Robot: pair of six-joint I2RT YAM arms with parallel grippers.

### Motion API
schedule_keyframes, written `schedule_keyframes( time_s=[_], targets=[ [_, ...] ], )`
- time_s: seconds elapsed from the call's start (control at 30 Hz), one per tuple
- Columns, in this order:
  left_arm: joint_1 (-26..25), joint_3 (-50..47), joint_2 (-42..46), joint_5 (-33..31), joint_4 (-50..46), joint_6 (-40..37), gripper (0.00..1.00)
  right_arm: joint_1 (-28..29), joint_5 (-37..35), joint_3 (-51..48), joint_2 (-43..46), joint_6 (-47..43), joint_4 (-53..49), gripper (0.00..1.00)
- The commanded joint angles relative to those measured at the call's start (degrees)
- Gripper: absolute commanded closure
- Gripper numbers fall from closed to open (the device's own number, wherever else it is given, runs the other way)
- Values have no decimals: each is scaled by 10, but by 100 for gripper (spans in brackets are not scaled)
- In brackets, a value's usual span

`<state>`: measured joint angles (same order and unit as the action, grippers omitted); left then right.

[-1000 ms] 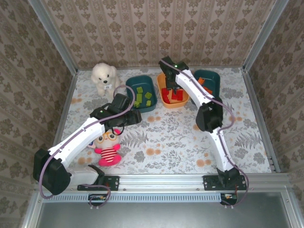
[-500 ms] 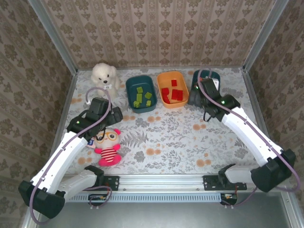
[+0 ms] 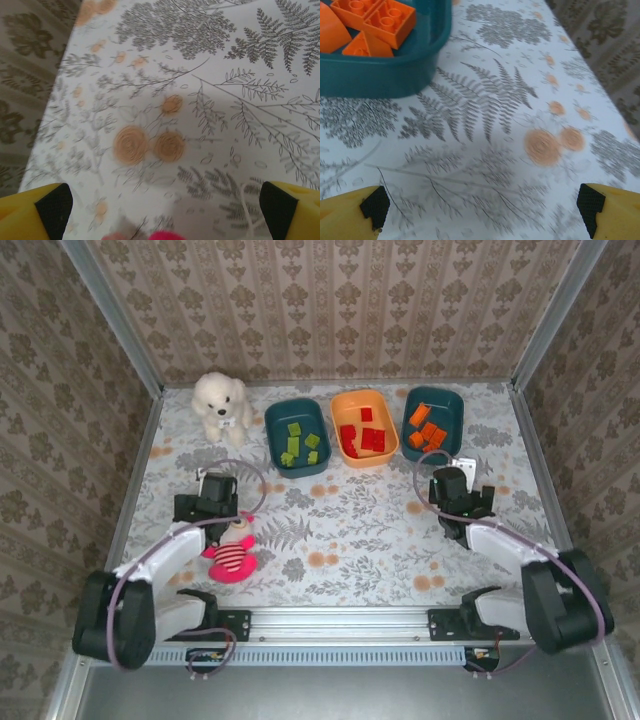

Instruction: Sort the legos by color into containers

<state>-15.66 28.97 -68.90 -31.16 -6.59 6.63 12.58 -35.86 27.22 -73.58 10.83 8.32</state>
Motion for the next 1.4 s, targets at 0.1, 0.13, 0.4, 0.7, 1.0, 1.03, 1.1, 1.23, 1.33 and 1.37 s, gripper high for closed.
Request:
schedule_keyframes(
  time_s=[0.1,0.13,0.4,0.7,1.0,1.03,1.1,1.23,1.33,1.37],
  targets=[
    [60,98,-153,133,120,-95,0,-33,97,106,-144,-92,146,0],
    [72,106,-167,143,133,-95,0,-40,104,101,-154,-104,180,0],
    [138,15,-167,202,402,-64,0,-82,175,-31,-113,-77,377,0],
    [141,-71,-192,228,582,-74,0,-88,194,-20,-119,-75,360,0],
    [140,-69,-191,227,579,-74,0,-89,194,-48,-143,-73,429,0],
    [140,-70,-191,227,579,-73,0,-96,206,-45,-143,-70,419,0],
    [140,-69,-192,227,579,-74,0,-95,207,-52,-142,-73,432,0],
    [140,-70,-191,227,578,-75,0,-95,208,-53,-142,-73,437,0],
    [139,-70,-191,225,579,-76,0,-95,207,-54,-141,-74,436,0],
    [138,-70,-191,225,579,-77,0,-95,211,-53,-143,-75,436,0]
  ],
)
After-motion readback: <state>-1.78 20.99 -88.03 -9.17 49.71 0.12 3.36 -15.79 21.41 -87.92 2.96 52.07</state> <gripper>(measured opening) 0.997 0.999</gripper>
